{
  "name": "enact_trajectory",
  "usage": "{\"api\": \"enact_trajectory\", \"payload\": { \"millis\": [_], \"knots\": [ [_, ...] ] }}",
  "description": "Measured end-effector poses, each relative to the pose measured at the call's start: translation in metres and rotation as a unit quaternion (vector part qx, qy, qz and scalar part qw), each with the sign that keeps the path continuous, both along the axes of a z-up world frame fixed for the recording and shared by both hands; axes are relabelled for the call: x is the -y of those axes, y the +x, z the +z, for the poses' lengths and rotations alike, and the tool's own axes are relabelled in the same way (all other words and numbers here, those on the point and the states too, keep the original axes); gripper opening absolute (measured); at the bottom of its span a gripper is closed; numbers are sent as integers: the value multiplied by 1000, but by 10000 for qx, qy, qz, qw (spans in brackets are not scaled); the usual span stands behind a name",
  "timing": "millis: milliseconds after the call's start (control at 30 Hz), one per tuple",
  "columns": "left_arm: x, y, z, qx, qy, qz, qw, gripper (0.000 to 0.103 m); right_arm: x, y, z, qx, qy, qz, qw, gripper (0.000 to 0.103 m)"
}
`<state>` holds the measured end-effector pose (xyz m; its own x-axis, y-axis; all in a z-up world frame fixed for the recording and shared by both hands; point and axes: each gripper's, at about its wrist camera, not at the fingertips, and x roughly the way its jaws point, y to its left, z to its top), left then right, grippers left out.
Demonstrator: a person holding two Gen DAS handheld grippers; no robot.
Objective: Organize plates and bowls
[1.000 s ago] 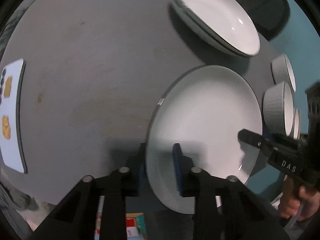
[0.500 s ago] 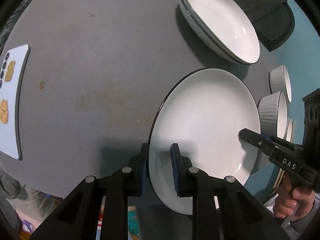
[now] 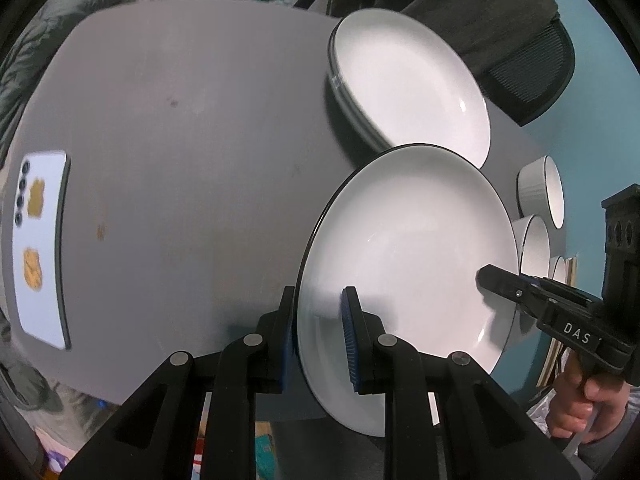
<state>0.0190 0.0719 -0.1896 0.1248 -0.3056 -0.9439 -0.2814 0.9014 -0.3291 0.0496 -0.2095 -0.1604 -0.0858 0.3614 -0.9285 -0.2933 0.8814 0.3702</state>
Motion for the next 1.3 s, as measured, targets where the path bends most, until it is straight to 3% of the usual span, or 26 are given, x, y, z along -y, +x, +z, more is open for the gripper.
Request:
{"api": "enact_trajectory", "payload": {
  "millis": [567, 967, 1300],
  "knots": [
    [-4, 81, 25, 339, 252, -211, 9989, 23, -29, 73, 14, 371, -34, -54, 9993, 14],
    [2, 133, 14, 249, 481, -176, 9984, 25, -38, 119, 5, 314, 45, -73, 9995, 14],
    [6, 149, 5, 64, 701, -231, 9973, 25, -33, 137, -10, 80, 119, -121, 9998, 14]
  ]
}}
